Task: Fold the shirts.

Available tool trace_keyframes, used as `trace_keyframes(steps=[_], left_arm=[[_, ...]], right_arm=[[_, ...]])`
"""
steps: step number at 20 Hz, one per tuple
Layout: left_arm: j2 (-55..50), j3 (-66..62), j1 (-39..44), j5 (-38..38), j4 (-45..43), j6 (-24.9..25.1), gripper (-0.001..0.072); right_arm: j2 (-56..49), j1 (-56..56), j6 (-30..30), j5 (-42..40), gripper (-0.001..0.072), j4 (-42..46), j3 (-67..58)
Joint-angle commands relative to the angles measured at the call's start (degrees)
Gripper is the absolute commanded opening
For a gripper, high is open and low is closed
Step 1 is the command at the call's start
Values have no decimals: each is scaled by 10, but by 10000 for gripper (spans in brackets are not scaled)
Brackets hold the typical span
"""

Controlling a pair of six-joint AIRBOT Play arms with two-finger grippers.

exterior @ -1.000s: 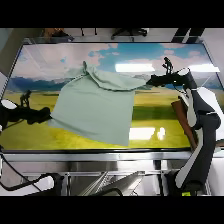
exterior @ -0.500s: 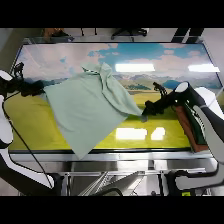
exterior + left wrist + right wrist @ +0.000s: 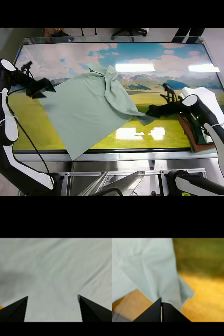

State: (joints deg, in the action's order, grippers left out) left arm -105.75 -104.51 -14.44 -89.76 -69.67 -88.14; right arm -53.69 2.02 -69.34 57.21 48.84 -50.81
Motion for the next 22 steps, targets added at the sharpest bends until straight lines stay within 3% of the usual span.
trace_keyframes(steps=[1,5,9,12,18,19,20,21,22], left_arm=[[115,213,-1,-41,-23,-19,691],[287,527,-1,38,-17,-19,691],[395,744,-1,135,95,16,691],[440,839,-1,219,192,59,690],[443,889,76,286,237,63,678],[431,886,101,299,250,63,496],[414,873,129,307,253,68,150],[395,853,153,306,252,82,12],[379,830,170,299,252,86,12]], right_arm=[[5,57,34,-47,15,0,-34],[0,82,35,-30,15,0,-37],[-24,83,45,-65,15,0,-37],[-40,82,45,-65,15,-1,-37],[-45,82,48,-63,15,-2,-37],[-45,82,48,-63,15,-2,-37],[-45,82,50,-63,16,-1,-37],[-45,82,51,-62,15,-1,-37],[-45,82,51,-59,14,0,-37]])
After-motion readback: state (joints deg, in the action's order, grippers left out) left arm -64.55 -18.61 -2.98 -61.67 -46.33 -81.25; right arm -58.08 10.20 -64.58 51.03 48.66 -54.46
